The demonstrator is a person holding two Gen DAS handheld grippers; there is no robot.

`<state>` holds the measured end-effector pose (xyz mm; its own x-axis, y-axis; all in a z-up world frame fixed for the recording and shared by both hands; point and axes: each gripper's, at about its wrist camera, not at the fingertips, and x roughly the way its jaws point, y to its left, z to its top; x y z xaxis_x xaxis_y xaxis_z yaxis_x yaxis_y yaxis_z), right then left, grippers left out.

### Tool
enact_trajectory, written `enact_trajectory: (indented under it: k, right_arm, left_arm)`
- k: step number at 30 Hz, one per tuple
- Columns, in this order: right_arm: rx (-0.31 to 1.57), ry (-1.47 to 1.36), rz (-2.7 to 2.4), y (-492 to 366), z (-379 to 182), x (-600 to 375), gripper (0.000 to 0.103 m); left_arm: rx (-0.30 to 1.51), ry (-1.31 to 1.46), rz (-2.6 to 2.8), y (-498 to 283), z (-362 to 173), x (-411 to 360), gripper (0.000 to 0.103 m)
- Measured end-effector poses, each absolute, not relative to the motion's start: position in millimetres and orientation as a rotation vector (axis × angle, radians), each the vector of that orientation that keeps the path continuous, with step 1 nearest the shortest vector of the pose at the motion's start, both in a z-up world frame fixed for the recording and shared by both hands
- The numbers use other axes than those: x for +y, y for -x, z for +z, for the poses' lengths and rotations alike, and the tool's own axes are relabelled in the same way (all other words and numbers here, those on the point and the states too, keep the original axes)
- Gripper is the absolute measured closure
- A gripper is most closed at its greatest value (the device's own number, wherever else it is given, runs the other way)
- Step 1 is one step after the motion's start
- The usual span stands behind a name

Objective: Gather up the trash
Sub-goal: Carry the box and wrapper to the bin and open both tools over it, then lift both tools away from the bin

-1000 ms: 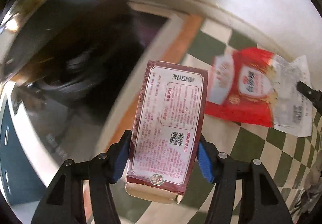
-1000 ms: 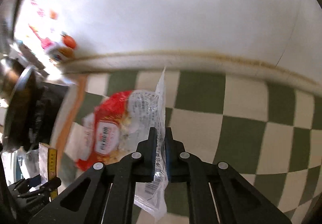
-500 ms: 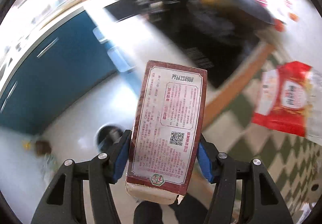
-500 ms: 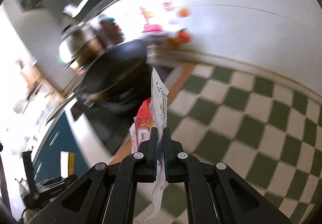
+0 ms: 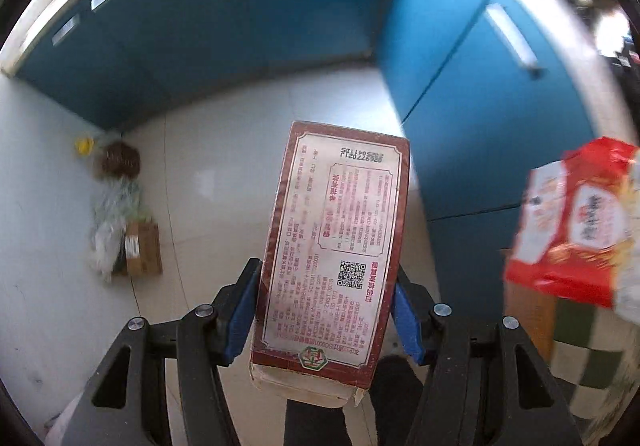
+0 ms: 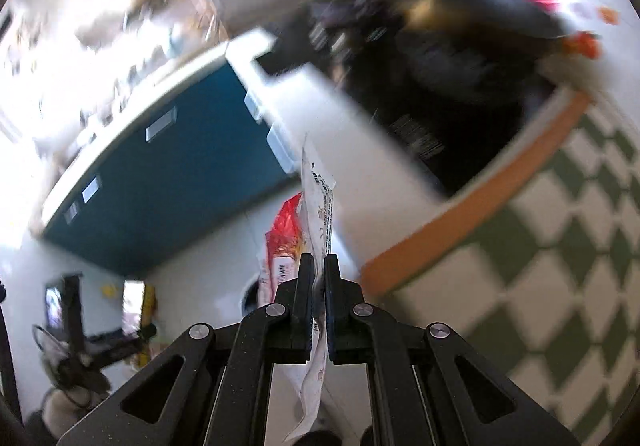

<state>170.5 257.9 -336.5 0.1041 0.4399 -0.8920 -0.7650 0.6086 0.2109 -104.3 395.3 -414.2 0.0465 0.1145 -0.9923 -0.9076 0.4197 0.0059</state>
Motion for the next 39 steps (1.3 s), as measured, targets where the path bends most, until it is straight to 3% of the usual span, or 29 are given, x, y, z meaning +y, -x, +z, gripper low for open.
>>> enact_trajectory:
  k: [14,19,22,23,25,28,30,32,33,39]
  right_arm:
    - [1.284,0.696,0.924,-66.9,-727.5,431.1,0.098]
    - [1.325,0.738,0.918,-61.5,-811.7,450.3,0.098]
    - [1.386,0.764,0.912,-56.7,-849.3,461.8,0.097]
    - [1.42,0.767,0.907,-55.7,-859.0,465.1,0.094]
    - [1.474,0.756,0.911,-57.2,-870.6,466.8,0.084]
    - [1.461,0.739,0.914,-61.5,-866.4,462.6,0.034]
    - [1.428,0.748,0.904,-64.8,-859.7,456.9,0.025]
    - [1.41,0.764,0.901,-64.4,-851.8,455.4,0.005]
    - [1.393,0.774,0.899,-63.5,-846.8,453.7,0.0]
    - [1.309,0.825,0.919,-49.4,-808.8,430.9,0.0]
  left_arm:
    - [1.337,1.227,0.746,124.1,-761.6,506.5,0.046]
    - [1.4,1.374,0.706,117.4,-857.3,518.4,0.045]
    - [1.415,1.409,0.704,115.0,-884.8,522.4,0.041]
    - [1.421,1.397,0.708,110.4,-886.2,524.5,0.027]
    - [1.397,1.386,0.703,109.8,-883.7,527.6,0.011]
    - [1.373,1.35,0.728,111.7,-866.4,530.1,0.011]
    - [1.381,1.291,0.759,111.2,-855.7,528.6,0.01]
    - [1.373,1.235,0.801,112.6,-839.0,524.5,0.01]
    - [1.365,1.206,0.823,113.7,-829.9,521.3,0.01]
    - [1.307,1.012,0.974,135.0,-758.9,500.5,0.01]
